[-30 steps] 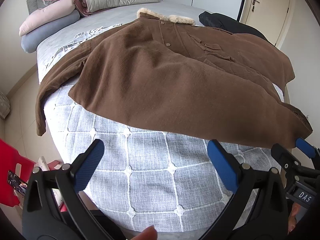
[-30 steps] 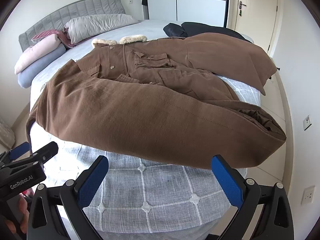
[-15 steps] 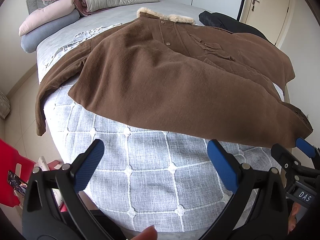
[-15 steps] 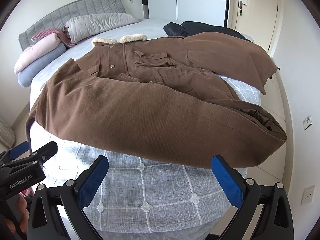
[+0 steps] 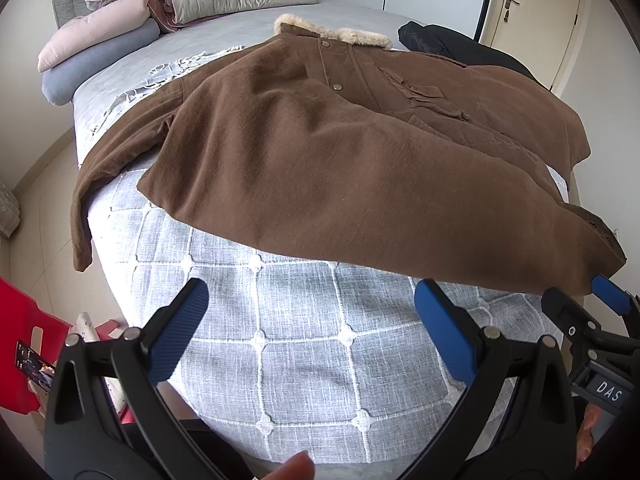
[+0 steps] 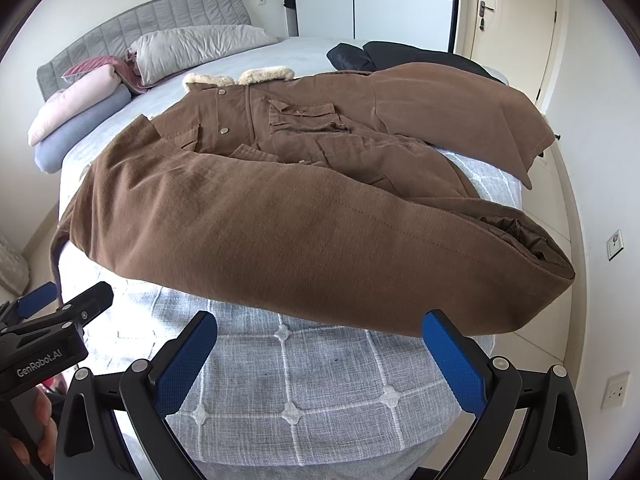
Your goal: Fold large clothes
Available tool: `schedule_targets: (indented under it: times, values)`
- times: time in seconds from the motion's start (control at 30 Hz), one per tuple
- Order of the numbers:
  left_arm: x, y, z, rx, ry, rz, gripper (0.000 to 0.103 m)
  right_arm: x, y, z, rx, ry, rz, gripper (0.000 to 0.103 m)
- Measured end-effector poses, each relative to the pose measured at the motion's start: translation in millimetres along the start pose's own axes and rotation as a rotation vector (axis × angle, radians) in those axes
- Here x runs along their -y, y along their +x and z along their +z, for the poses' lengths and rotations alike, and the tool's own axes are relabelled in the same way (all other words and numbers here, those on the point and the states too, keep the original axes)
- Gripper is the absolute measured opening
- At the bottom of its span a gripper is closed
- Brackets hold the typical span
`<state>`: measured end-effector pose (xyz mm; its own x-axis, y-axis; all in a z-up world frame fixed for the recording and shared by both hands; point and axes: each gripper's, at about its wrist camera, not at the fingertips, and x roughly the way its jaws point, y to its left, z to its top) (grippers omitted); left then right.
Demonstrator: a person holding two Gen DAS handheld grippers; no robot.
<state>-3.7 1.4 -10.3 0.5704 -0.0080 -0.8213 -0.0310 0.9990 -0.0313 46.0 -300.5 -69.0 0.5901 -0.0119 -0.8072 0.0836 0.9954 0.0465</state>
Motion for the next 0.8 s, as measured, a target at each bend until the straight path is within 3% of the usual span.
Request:
schedule_targets:
  times: [0.8]
  values:
    - [-4.0,0.6,-2.6,-0.007,0.005,0.002,0.102,0.0,2.8,-1.3,-0.009,-0.015,-0.012,0.103]
